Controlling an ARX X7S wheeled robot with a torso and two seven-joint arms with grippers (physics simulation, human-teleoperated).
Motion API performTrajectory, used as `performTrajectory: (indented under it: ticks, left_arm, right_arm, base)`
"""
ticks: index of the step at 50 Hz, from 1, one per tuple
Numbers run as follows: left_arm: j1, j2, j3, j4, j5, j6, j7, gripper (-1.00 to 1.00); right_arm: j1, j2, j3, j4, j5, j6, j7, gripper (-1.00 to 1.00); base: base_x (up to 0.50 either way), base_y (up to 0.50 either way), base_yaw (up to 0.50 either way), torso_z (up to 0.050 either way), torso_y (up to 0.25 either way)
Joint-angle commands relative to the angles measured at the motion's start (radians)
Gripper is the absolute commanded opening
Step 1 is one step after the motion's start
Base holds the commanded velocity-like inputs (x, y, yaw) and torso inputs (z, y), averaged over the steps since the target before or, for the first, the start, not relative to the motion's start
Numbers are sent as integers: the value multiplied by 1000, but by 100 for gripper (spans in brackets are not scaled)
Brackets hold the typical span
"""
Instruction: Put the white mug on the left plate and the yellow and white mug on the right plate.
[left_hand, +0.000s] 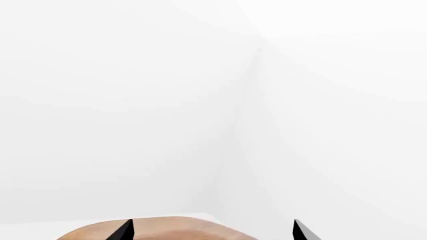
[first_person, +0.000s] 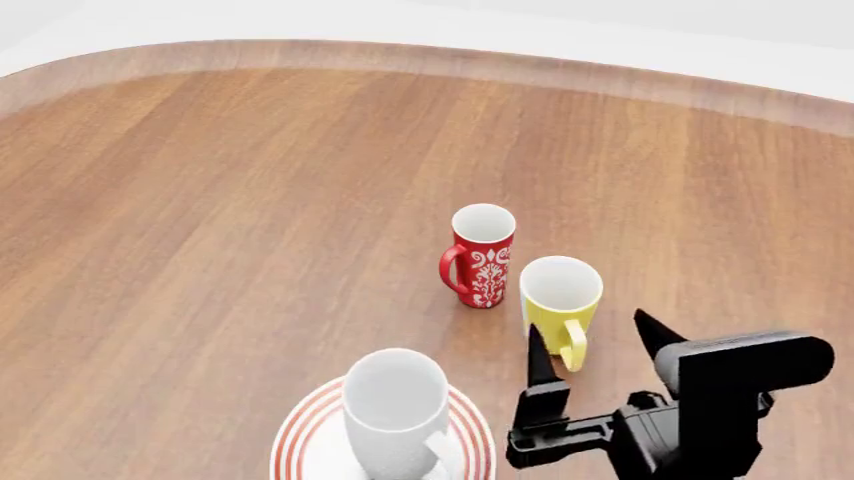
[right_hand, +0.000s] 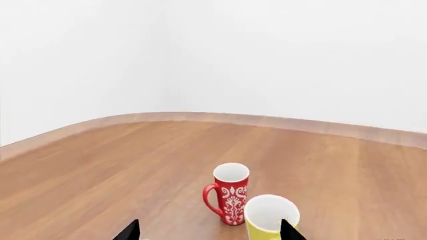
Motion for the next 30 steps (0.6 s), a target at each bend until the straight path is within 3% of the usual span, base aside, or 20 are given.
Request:
performTrajectory:
  ticks: [1, 13, 26, 30]
  left_arm:
    - [1, -1, 1, -2, -1, 3, -1, 100]
    - [8, -3, -2, 3, 0, 7, -4, 100]
    - [9, -6, 0, 3, 1, 8, -7, 100]
    - [13, -13, 0, 4, -11, 10, 5, 100]
  right_arm:
    - [23, -43, 91, 34, 14, -26, 110, 100]
    - [53, -58, 73, 180, -60, -41, 169, 100]
    - [40, -53, 63, 174, -66, -42, 172, 100]
    - [239, -70, -9, 303, -130, 5, 184, 100]
  base:
    - [0, 0, 0, 0, 0]
    - [0, 0, 0, 0, 0]
    - [0, 0, 0, 0, 0]
    - [0, 0, 0, 0, 0]
